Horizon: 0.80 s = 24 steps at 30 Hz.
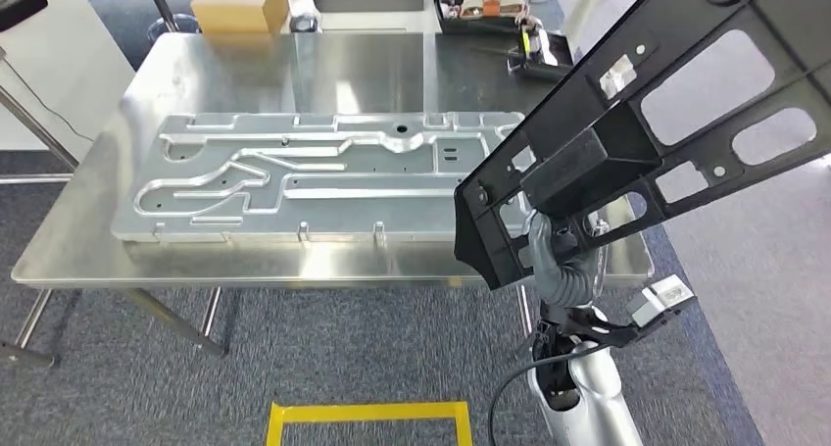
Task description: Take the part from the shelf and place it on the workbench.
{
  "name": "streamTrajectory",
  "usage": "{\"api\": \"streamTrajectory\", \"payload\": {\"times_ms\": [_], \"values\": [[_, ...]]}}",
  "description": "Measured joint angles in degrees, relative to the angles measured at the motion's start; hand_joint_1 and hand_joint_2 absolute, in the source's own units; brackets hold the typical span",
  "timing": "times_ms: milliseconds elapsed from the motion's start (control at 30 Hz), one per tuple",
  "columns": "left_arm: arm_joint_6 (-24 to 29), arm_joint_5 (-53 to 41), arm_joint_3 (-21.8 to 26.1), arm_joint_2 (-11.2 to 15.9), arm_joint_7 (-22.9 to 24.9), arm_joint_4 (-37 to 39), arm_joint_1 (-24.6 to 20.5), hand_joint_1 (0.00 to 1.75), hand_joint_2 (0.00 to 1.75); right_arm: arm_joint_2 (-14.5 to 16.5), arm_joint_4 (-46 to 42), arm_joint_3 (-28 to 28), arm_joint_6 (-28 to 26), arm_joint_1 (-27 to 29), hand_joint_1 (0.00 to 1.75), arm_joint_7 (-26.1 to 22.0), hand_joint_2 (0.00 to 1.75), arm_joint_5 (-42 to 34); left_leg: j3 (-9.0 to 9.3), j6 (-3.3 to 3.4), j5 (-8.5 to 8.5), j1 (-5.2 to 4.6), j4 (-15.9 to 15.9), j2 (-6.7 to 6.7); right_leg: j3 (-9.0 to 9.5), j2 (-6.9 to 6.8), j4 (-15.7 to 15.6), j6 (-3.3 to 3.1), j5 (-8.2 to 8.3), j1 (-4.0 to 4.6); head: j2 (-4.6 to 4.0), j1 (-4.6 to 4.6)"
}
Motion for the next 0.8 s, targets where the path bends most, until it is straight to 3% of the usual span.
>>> {"api": "streamTrajectory", "payload": {"times_ms": [100,133,167,200,267,333,400,567,700,800], "values": [[-1.4,0.7,0.3,0.0,-0.8,0.0,-0.4,0.0,1.75,-1.5,5.4,0.2,-1.9,-5.7,1.75,1.4,1.75,0.3,-6.99,-0.81,-3.93,0.28,8.7,0.04,1.36,0.03,-0.4,-0.25,-0.99,-0.08,0.0,-0.01],[-2.3,1.0,0.5,0.1,-1.2,0.0,-0.6,0.0,1.75,-2.2,7.7,0.4,-2.6,-8.0,1.75,2.1,1.75,0.8,-8.69,-0.93,-4.54,0.33,9.5,0.05,1.78,0.08,-0.4,-0.21,-1.41,-0.09,0.0,0.0],[-3.4,1.3,0.7,0.2,-1.5,0.0,-0.7,0.0,1.75,-2.8,9.9,0.7,-3.4,-10.7,1.75,3.2,1.75,1.7,-9.66,-0.96,-3.8,0.35,8.7,0.06,2.23,0.13,-0.3,-0.13,-1.83,-0.12,0.0,-0.01],[-4.6,1.7,0.9,0.2,-1.7,0.0,-0.7,0.0,1.75,-3.6,12.2,1.0,-4.3,-13.8,1.75,4.7,1.75,2.8,-9.92,-0.94,-1.33,0.36,6.2,0.07,2.72,0.2,-0.3,-0.02,-2.24,-0.15,0.0,-0.01],[-6.5,2.3,1.2,0.5,-1.9,0.0,-0.6,0.0,1.75,-5.0,16.8,1.6,-5.8,-20.6,1.75,8.5,1.75,5.7,-9.55,-0.6,5.23,0.31,-0.5,0.15,3.49,0.29,-0.1,0.37,-2.94,-0.16,0.0,0.01],[-7.6,2.6,1.4,0.7,-1.7,0.0,-0.5,0.0,1.75,-6.3,22.0,2.5,-6.8,-28.0,1.75,12.5,1.75,8.8,-9.39,0.12,8.36,-0.01,-4.1,0.23,3.5,0.31,0.0,0.95,-3.3,-0.13,0.0,0.02],[-8.0,3.1,1.6,0.7,-1.6,0.0,-0.5,0.0,1.75,-7.4,27.5,3.7,-7.2,-35.4,1.75,16.1,1.75,12.0,-9.48,0.54,8.77,-0.2,-4.6,0.09,3.21,0.2,0.2,1.29,-3.48,-0.03,0.0,0.02],[-7.6,4.1,2.4,0.3,-1.5,0.0,-0.4,0.0,1.75,-7.8,40.1,8.1,-7.5,-50.6,1.75,21.0,1.75,18.8,-9.61,0.71,9.1,-0.35,-4.7,-0.43,3.44,-0.2,-0.2,1.35,-3.55,-0.08,0.0,0.02],[-7.4,4.7,2.7,-0.2,-2.3,0.0,-0.4,0.0,1.75,-6.4,47.2,13.8,-9.4,-57.4,1.75,22.5,1.75,26.8,-9.58,0.97,8.94,-0.35,-4.7,-0.67,3.74,-0.42,-0.6,1.53,-3.64,-0.09,0.0,0.02],[-7.4,5.3,3.1,-0.3,-3.7,0.0,-0.4,0.0,1.75,-2.8,52.3,18.9,-10.3,-60.1,1.75,24.2,1.75,33.3,-9.44,1.08,8.86,-0.38,-4.7,-0.42,3.78,-0.2,-0.7,1.68,-3.61,-0.1,0.0,0.02]]}}
